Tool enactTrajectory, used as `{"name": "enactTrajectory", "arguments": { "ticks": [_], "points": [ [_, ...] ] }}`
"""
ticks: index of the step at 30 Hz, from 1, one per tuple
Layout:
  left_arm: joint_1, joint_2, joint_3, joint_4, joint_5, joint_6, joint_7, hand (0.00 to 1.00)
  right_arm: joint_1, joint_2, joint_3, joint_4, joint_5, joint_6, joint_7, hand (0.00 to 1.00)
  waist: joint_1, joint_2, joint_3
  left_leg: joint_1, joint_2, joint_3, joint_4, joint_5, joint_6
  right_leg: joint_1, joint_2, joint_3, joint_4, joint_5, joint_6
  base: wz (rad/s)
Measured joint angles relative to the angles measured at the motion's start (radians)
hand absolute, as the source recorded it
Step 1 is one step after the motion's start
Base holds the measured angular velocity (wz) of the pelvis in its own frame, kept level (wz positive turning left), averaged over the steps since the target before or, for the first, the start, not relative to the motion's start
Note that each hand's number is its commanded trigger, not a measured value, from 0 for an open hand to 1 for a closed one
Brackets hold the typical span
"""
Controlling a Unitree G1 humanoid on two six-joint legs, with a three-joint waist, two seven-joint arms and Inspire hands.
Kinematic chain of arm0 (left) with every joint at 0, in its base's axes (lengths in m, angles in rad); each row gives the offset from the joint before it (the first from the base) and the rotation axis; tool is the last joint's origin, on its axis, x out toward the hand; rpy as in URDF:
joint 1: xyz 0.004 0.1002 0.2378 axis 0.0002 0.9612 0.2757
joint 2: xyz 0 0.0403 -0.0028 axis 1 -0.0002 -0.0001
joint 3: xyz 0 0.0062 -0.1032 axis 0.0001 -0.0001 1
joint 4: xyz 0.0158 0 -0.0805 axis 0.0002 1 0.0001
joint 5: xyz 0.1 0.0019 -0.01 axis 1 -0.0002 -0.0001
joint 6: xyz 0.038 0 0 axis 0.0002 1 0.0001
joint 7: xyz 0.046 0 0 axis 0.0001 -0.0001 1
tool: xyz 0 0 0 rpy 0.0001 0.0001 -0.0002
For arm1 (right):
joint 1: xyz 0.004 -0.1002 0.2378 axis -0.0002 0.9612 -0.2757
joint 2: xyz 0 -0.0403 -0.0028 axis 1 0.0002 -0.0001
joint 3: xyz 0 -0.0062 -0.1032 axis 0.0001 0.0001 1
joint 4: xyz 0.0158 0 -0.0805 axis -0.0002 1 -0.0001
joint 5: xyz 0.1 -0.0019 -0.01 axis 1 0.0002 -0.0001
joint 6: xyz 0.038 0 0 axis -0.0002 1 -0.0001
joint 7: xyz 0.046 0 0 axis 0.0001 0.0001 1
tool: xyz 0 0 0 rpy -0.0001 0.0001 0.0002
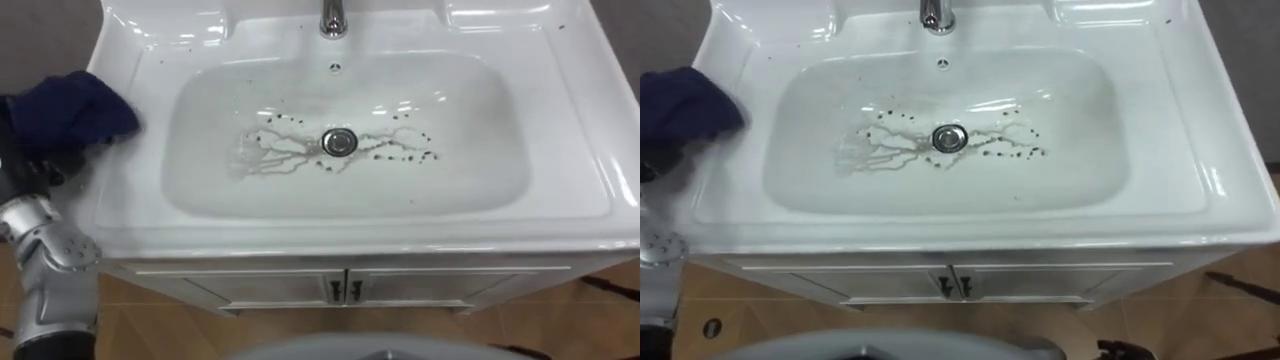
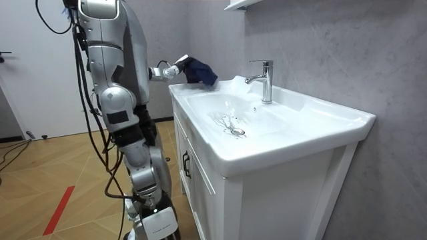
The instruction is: Wipe basin
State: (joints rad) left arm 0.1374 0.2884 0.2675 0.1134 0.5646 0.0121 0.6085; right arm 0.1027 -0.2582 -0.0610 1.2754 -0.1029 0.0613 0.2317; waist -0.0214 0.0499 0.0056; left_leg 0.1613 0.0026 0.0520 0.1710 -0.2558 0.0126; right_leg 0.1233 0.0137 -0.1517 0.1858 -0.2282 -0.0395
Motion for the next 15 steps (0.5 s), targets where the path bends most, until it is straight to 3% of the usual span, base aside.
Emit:
{"name": "enactTrajectory", "arguments": {
  "ticks": [6, 15],
  "points": [
    [0.004, -0.001, -0.020, -0.119, 0.022, -0.065, 0.023, 1.00, 0.036, 0.000, 0.000, 0.005, 0.018, -0.019, 0.001, 0.00, -0.004, -0.004, -0.0005, 0.025, 0.002, 0.000, -0.003, 0.000, 0.000, 0.022, 0.002, 0.003, -0.002, 0.000, 0.000, -0.02],
    [0.004, -0.001, -0.042, -0.187, 0.063, -0.113, 0.060, 1.00, 0.037, 0.002, 0.003, 0.056, 0.019, -0.018, 0.003, 0.00, -0.016, -0.004, -0.0022, 0.025, 0.000, 0.000, 0.001, 0.000, 0.000, 0.023, 0.000, -0.001, -0.006, 0.000, 0.000, 0.01]
  ]
}}
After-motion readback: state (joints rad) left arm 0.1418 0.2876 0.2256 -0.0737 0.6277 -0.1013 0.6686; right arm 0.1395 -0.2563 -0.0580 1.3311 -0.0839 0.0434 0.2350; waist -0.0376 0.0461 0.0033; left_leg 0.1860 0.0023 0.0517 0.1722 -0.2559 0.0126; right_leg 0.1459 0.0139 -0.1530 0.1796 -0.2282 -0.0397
